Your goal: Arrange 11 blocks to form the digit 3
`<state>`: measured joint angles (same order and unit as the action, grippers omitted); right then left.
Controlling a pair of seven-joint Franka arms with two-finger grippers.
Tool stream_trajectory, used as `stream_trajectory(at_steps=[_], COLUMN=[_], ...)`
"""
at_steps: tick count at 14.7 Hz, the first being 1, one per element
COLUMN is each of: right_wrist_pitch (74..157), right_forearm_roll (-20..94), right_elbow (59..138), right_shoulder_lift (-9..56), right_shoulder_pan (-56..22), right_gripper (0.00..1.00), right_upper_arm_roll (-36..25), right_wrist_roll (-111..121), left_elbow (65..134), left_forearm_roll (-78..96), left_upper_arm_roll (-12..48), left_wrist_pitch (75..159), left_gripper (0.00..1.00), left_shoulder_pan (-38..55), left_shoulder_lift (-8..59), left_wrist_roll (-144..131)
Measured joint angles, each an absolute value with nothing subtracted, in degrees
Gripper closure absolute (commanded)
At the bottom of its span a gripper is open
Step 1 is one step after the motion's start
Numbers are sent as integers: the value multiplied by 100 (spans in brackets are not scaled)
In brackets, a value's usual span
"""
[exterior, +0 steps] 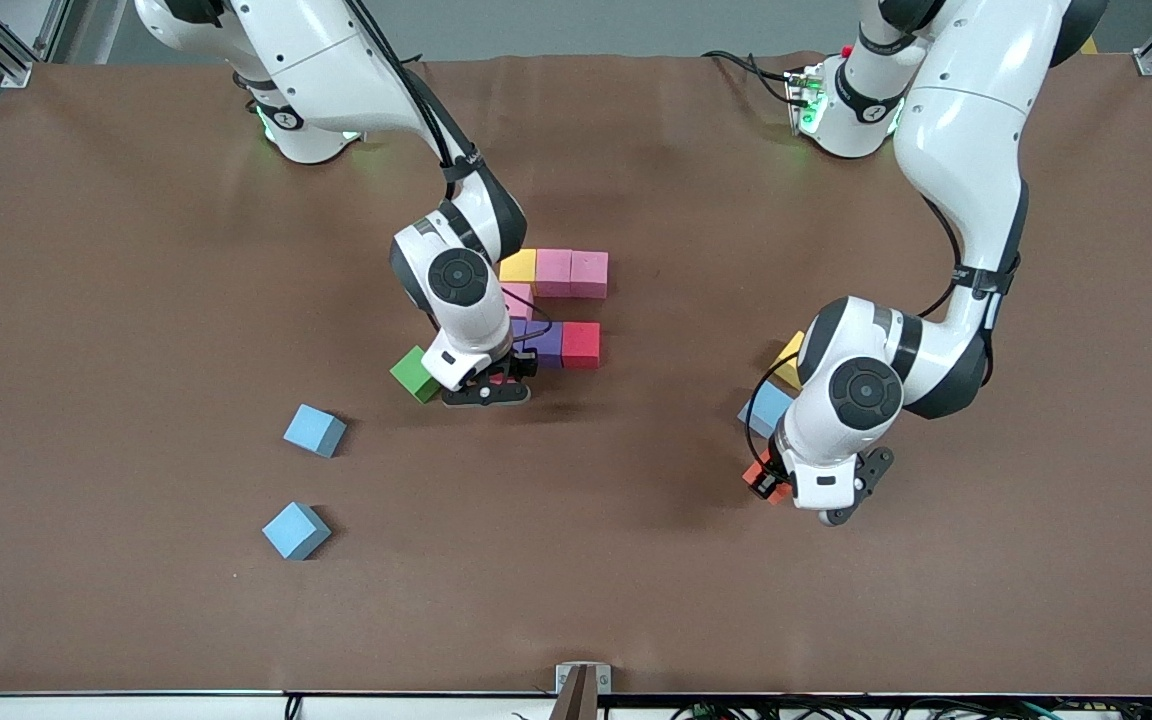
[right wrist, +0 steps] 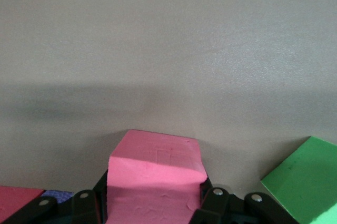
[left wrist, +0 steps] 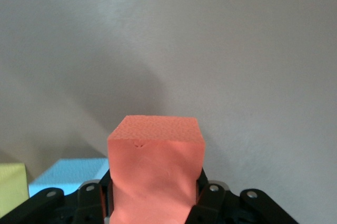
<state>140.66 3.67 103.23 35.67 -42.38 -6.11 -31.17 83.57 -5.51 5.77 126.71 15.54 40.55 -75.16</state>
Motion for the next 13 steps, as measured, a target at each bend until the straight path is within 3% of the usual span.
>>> stream_trajectory(at_steps=[5, 13], right_wrist_pitch=[14050, 13990], right_forearm_roll=[371, 394], right_elbow=[10318, 10309], right_shoulder_lift=[3567, 3567], right_shoulder_pan=[-4259, -4318], right_gripper=[99, 98], right_upper_arm_roll=[-582, -581], right_wrist_roll=[-3119, -3122], left_elbow=[8283, 8243], left_forearm_roll=[-488, -212], left_upper_arm_roll=[579, 581], left_wrist_pitch=[12671, 12671], left_gripper=[64, 64], left_shoulder_pan=[1438, 1339], left_shoulder_lift=[4017, 4009], left_wrist_roll=[-9219, -9722])
